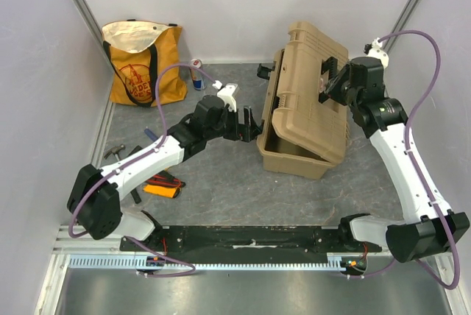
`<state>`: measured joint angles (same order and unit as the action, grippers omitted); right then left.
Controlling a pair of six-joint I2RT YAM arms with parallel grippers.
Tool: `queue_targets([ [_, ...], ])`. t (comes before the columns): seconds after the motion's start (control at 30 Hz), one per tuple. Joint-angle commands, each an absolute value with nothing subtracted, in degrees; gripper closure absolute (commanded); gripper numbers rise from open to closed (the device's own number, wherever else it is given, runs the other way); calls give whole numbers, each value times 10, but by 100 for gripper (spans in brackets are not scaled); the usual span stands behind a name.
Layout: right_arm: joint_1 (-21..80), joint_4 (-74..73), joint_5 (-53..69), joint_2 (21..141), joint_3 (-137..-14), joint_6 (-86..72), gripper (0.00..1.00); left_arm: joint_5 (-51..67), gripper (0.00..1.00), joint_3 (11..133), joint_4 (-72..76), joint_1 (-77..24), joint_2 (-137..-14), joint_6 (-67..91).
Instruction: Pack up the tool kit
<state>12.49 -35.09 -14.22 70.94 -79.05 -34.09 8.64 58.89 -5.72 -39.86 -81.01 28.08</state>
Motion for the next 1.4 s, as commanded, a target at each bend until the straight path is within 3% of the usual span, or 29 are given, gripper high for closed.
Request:
queue_targets([
  [0.0,88,-289,-147,677,-797,-363,100,17,8,628,-26,-410,-799,219],
  [0.3,62,-281,-102,671,-797,-374,100,60,20,653,28,-427,-834,199],
  [0.7,28,-282,-64,661,-798,-374,100,26,21,730,-37,-442,-957,153],
  [0.8,16,-282,-50,662,-797,-376,100,33,35,729,-44,-444,-965,148],
  [1.0,-26,-281,-9,661,-786,-378,100,3,72,744,-68,-443,-972,161],
  [1.2,-71,-273,53,658,-769,-374,100,-84,96,735,-90,-441,-948,181],
  [1.37,-96,-253,107,650,-755,-375,100,-138,98,698,-105,-430,-915,205],
])
